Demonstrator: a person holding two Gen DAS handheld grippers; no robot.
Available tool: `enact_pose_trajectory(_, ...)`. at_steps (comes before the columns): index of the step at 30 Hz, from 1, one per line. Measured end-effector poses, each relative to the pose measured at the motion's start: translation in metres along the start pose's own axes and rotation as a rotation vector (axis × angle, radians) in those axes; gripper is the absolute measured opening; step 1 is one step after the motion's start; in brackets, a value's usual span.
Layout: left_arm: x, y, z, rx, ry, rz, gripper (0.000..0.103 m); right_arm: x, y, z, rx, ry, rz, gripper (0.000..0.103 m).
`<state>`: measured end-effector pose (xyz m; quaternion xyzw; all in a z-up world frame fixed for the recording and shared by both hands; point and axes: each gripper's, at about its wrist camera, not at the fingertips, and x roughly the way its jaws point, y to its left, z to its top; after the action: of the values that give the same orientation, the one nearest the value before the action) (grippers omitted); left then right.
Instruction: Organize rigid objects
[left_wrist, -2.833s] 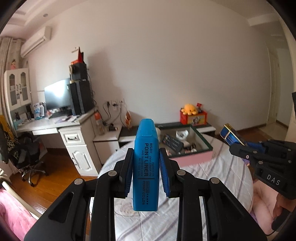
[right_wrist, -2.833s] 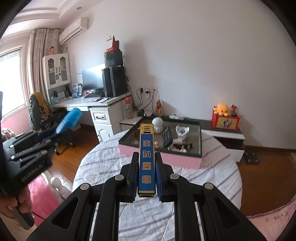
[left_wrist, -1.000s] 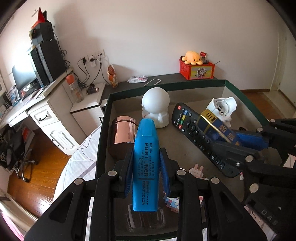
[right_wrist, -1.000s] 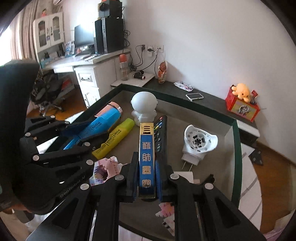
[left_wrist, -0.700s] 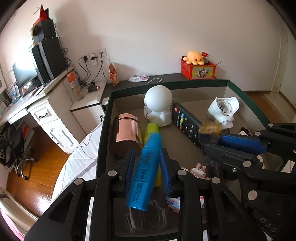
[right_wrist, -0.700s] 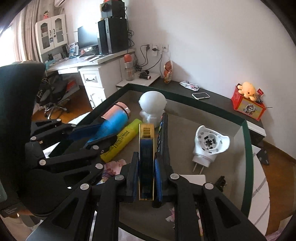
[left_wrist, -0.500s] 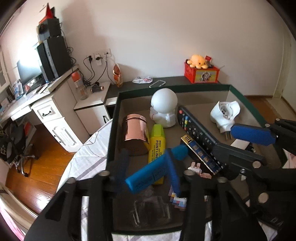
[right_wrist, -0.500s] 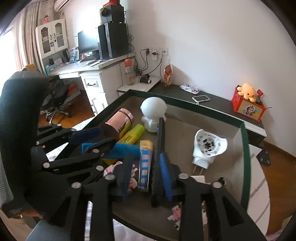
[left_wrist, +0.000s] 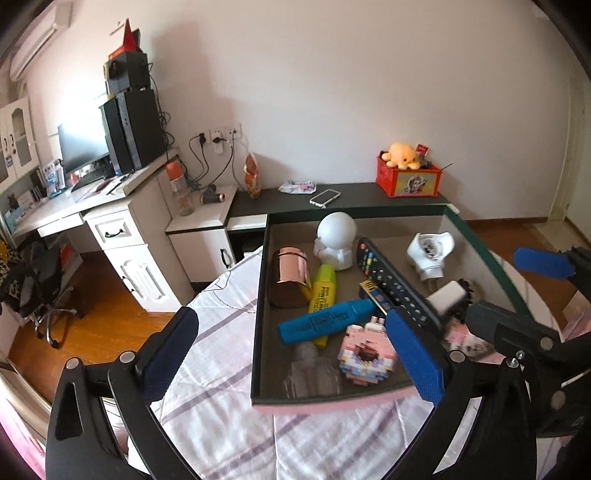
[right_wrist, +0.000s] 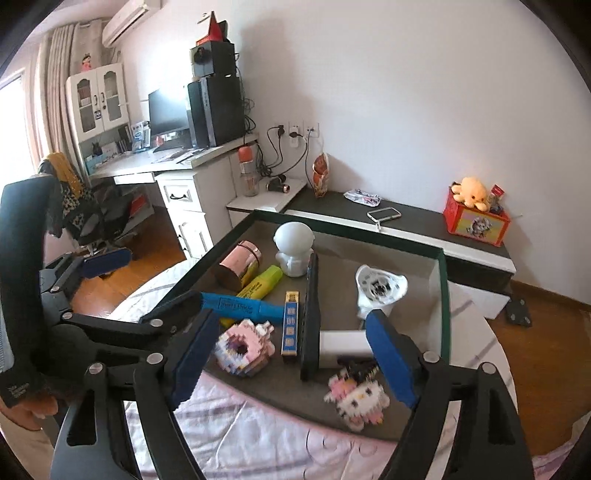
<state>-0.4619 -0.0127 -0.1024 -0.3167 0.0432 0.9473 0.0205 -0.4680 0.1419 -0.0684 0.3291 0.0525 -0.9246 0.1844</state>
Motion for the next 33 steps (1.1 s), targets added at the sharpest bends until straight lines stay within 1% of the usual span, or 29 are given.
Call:
enact_pose_trajectory(1,-0.005,0.0,0.0,-0.004,-0.006,0.001,0.103,-0.005,0.001,-0.002,-0.011,-0.017,-0.047,0.103)
enact_pose_trajectory(2,-0.009,0.001,-0.001,-0.009,-0.011,0.003,0.103,-0.01,0.001,-0.003,-0.018,-0.028,-0.081,0.103)
enact_pose_trajectory(5,-0.024,0.002,-0.003,-0.024,-0.025,-0.005,0.103,-0.024,-0.003,-0.009,0.013,-0.029,-0.076,0.103)
enact_pose_trajectory(12,-0.062,0.002,-0.016,-0.029,-0.056,0.005,0.103,-0.053,-0.005,-0.023,0.03,-0.055,-0.138,0.103)
enact_pose_trajectory(15,-0.079,0.001,-0.022,-0.028,-0.079,0.009,0.103,-0.064,-0.005,-0.03,0.045,-0.07,-0.14,0.103)
enact_pose_trajectory(19,-0.103,0.003,-0.028,-0.044,-0.13,0.025,0.103,-0.079,0.001,-0.038,0.053,-0.1,-0.142,0.103)
enact_pose_trajectory(22,-0.119,0.001,-0.032,-0.041,-0.157,0.02,0.103,-0.091,0.007,-0.044,0.055,-0.125,-0.154,0.103)
enact_pose_trajectory(28,-0.146,-0.005,-0.043,-0.037,-0.194,0.02,0.103,-0.118,0.023,-0.053,0.069,-0.183,-0.141,0.103)
enact_pose_trajectory(30,-0.155,-0.005,-0.046,-0.042,-0.203,0.009,0.103,-0.126,0.027,-0.057,0.069,-0.19,-0.131,0.103)
enact_pose_trajectory(33,-0.169,-0.006,-0.053,-0.051,-0.223,0.021,0.103,-0.138,0.034,-0.062,0.069,-0.209,-0.13,0.103)
